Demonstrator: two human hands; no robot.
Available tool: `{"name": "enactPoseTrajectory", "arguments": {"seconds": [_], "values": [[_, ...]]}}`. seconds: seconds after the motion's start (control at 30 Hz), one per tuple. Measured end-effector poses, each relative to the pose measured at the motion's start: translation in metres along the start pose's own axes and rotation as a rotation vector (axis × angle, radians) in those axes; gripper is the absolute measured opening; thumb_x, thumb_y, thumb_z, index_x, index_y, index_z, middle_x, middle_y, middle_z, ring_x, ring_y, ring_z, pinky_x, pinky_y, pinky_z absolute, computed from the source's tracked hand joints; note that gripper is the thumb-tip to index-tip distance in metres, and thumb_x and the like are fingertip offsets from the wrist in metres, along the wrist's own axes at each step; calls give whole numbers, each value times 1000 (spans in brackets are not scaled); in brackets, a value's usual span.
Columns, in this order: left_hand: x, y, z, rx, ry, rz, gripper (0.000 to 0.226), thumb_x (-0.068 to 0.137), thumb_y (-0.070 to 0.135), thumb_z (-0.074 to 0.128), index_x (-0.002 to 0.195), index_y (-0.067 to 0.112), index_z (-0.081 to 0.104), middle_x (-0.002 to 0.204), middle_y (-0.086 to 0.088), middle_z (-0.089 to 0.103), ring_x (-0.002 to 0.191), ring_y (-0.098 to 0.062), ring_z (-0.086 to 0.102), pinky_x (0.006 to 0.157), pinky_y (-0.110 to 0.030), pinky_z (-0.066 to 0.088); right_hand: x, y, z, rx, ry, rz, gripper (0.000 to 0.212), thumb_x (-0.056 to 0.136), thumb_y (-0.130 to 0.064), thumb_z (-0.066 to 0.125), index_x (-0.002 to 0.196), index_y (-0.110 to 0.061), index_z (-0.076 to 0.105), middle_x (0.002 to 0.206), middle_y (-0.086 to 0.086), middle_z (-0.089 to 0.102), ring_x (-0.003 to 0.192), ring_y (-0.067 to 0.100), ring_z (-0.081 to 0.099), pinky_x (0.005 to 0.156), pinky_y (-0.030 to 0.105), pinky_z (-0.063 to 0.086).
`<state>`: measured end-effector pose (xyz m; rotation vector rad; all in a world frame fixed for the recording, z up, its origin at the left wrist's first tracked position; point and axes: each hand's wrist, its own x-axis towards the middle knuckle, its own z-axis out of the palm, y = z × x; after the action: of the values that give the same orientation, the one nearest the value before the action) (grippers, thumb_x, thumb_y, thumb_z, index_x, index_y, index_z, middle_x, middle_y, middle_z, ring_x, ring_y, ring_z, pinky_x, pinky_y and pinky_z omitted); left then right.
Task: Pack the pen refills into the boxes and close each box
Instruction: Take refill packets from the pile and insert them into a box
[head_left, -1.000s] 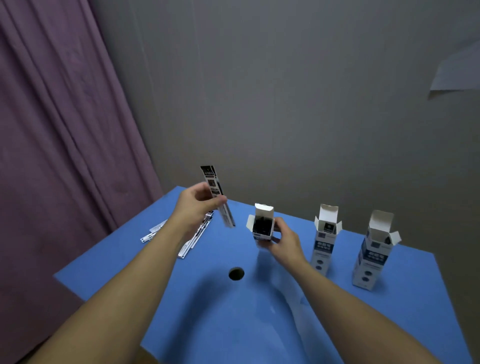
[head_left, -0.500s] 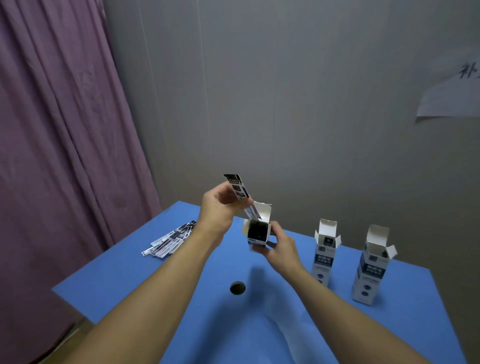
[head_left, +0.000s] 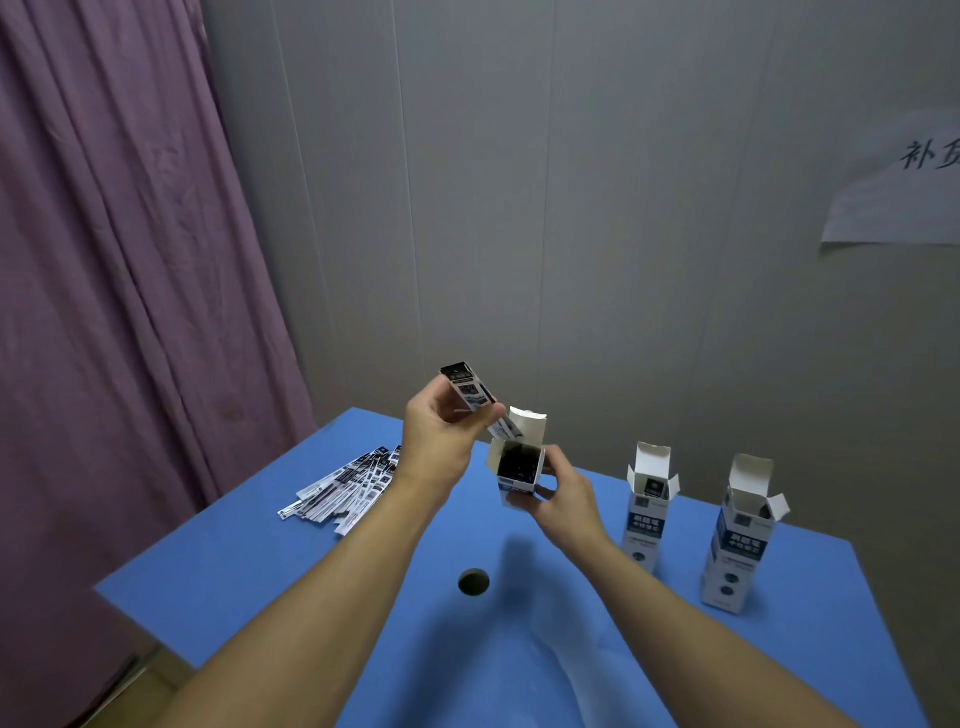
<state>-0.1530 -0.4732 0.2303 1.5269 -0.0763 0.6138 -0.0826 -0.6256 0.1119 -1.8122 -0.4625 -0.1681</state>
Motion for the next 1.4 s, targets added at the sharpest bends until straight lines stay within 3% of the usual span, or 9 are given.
{"name": "enactPoseTrajectory", "arguments": {"seconds": [0.13,0.23,0.43,0.53,0.7,1.1,1.4], "values": [[-1,0,-3,19,-20,6,25,78,-3,79,84,17,65,78,4,72,80,-17,68,78,-30,56,0,-1,3,-3,1,0,42,75,-6,83,105,-26,61,103,-9,69,104,1,61,86,22,55],[-3,1,-4,32,-24,23,26,78,-3,79,84,17,65,77,4,73,78,-16,70,75,-27,56,0,-2,5,-14,-1,4,42,75,-7,84,103,-27,60,103,-10,69,105,2,61,88,26,57],[-9,1,-4,61,-25,78,20,77,-6,79,86,-1,61,75,0,70,75,-16,68,74,-28,57,0,-3,7,-23,-6,5,43,75,-8,82,104,-30,60,103,-11,69,107,4,61,91,32,57],[-14,-2,-3,61,-3,96,21,77,-2,80,86,-1,61,78,-9,69,76,-20,66,76,-36,55,0,-6,8,-24,-11,10,42,75,-8,83,103,-29,60,102,-11,69,102,4,63,89,31,58],[-21,-5,-2,53,18,123,19,78,0,80,87,0,62,77,-2,69,74,-16,68,72,-26,54,-1,-7,8,-33,-9,20,41,75,-8,83,102,-28,59,100,-10,69,99,6,64,86,29,58],[-26,-1,3,-1,49,111,19,79,-3,79,86,3,62,76,2,70,73,-13,67,71,-23,53,-7,-13,5,-64,-7,34,40,77,-7,81,104,-26,59,102,-9,68,101,4,63,76,15,54],[-16,-5,4,83,36,62,22,79,0,79,83,14,63,73,8,69,73,-9,65,70,-21,54,-7,-17,10,-107,-26,9,40,76,-12,83,102,-28,57,101,-10,68,101,10,63,85,34,59]]}}
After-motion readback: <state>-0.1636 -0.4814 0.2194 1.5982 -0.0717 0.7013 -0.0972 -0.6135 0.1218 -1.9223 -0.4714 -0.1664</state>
